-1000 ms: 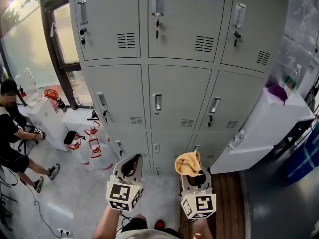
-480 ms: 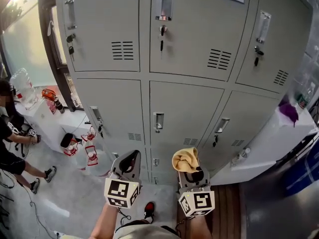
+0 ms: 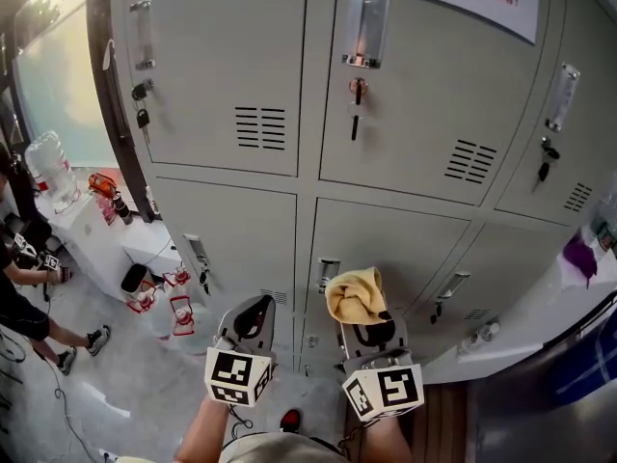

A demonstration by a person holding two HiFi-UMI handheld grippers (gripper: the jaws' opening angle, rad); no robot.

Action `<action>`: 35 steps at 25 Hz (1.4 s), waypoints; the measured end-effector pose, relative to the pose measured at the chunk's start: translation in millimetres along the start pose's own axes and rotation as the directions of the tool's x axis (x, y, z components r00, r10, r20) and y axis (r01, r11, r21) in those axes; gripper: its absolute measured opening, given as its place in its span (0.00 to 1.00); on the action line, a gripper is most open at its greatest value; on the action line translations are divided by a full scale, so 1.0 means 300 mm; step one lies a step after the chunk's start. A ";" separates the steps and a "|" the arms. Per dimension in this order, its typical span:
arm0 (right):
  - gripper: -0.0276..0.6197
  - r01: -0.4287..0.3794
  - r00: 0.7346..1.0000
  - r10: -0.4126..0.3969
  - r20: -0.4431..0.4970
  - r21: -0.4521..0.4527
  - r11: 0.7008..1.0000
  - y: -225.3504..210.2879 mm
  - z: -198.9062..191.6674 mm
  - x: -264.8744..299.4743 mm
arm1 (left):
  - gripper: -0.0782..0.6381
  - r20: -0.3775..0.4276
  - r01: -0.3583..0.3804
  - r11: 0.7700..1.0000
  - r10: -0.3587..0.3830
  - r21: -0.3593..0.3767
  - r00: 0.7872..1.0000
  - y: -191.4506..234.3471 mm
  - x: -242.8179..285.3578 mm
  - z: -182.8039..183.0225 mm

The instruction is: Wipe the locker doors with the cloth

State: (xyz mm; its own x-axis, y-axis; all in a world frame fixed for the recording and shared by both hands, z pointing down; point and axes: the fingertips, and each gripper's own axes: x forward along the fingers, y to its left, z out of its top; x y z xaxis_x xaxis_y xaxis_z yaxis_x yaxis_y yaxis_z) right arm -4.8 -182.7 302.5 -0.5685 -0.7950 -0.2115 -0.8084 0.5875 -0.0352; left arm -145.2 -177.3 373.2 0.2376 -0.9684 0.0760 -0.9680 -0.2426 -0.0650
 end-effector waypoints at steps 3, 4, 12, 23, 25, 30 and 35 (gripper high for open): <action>0.32 -0.025 0.999 0.025 0.028 -0.017 1.000 0.022 0.068 0.079 | 0.14 -0.008 -0.013 1.000 0.012 -0.004 1.000 0.029 0.019 -0.008; 0.32 -0.030 0.999 0.031 0.031 -0.021 0.999 0.028 0.086 0.106 | 0.14 -0.009 -0.014 1.000 0.014 -0.004 1.000 0.036 0.024 -0.010; 0.32 -0.038 0.999 0.038 0.013 -0.025 0.999 0.040 0.134 0.247 | 0.14 -0.012 -0.014 1.000 0.014 -0.004 1.000 0.047 0.057 -0.010; 0.32 -0.007 1.000 0.006 -0.029 -0.040 0.999 -0.009 0.096 0.315 | 0.14 -0.018 -0.026 1.000 0.025 -0.017 1.000 0.058 0.055 -0.019; 0.32 0.000 1.000 -0.001 -0.029 -0.037 0.999 -0.017 0.099 0.313 | 0.14 -0.017 -0.022 1.000 0.022 -0.017 1.000 0.053 0.057 -0.018; 0.32 0.033 0.999 -0.034 -0.027 -0.024 0.999 -0.071 0.112 0.295 | 0.14 -0.018 -0.003 1.000 0.003 -0.014 1.000 0.028 0.066 -0.016; 0.32 0.068 0.997 -0.069 -0.030 -0.034 0.997 -0.120 0.115 0.270 | 0.14 -0.019 0.021 1.000 -0.021 -0.012 1.000 0.003 0.084 -0.015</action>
State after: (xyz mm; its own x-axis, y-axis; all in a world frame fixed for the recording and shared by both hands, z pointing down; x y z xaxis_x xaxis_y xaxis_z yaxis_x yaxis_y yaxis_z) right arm -16.5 -263.1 252.9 -0.5156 -0.8379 -0.1792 -0.8500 0.5265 -0.0163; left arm -140.3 -201.5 379.6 0.2566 -0.9617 0.0964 -0.9636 -0.2623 -0.0511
